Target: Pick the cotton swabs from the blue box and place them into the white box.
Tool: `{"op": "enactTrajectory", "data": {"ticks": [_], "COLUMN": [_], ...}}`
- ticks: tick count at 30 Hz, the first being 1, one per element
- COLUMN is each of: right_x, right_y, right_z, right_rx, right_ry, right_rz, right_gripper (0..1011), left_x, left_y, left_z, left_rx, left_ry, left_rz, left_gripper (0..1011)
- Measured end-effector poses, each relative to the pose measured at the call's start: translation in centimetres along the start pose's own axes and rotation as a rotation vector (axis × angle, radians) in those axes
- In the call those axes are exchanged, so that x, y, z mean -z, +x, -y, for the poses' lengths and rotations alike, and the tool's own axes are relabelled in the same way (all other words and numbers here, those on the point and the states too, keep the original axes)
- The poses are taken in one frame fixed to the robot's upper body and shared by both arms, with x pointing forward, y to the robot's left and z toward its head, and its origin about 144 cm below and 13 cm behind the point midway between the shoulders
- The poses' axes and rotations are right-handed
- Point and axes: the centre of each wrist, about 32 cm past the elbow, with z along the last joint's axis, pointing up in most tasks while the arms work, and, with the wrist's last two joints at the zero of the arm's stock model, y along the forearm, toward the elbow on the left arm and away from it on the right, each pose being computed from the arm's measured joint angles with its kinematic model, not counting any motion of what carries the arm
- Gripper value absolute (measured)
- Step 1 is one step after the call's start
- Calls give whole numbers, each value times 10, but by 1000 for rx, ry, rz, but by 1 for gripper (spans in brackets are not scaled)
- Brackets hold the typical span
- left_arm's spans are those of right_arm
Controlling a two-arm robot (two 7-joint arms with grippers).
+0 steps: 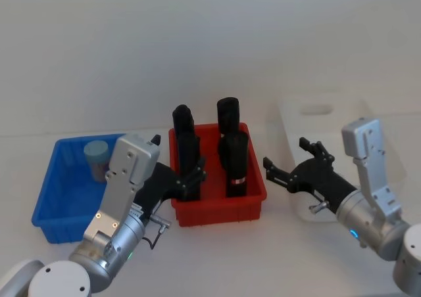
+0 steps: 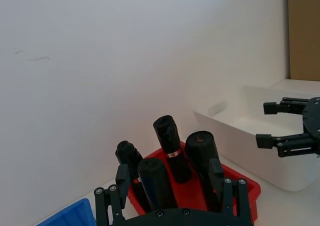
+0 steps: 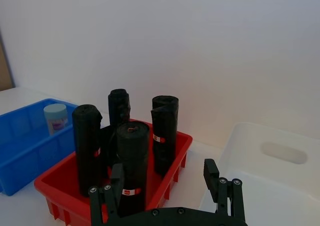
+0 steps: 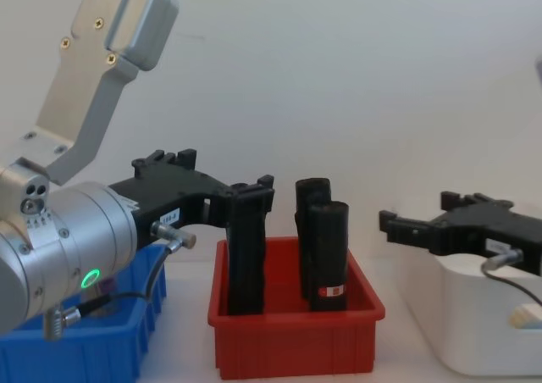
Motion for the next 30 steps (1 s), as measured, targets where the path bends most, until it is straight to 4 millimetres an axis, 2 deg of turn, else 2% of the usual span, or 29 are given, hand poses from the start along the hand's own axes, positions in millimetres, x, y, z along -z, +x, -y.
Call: {"op": "enactTrajectory", "data": {"ticks": [12,30], "right_x": [11,20], "right_y": [7,17], "right_z": [-43,-87], "right_rx": [-111,-231], "right_ry": [-26,-49], "right_rz": [4,-25], "right_gripper": [1002,1002], "left_x": [0,0], "left_y": [0,0], "left_z": [0,0], "left_rx": [0,0], "left_ry": [0,0], "left_rz": [0,0], "left_gripper": [1004,1004]}}
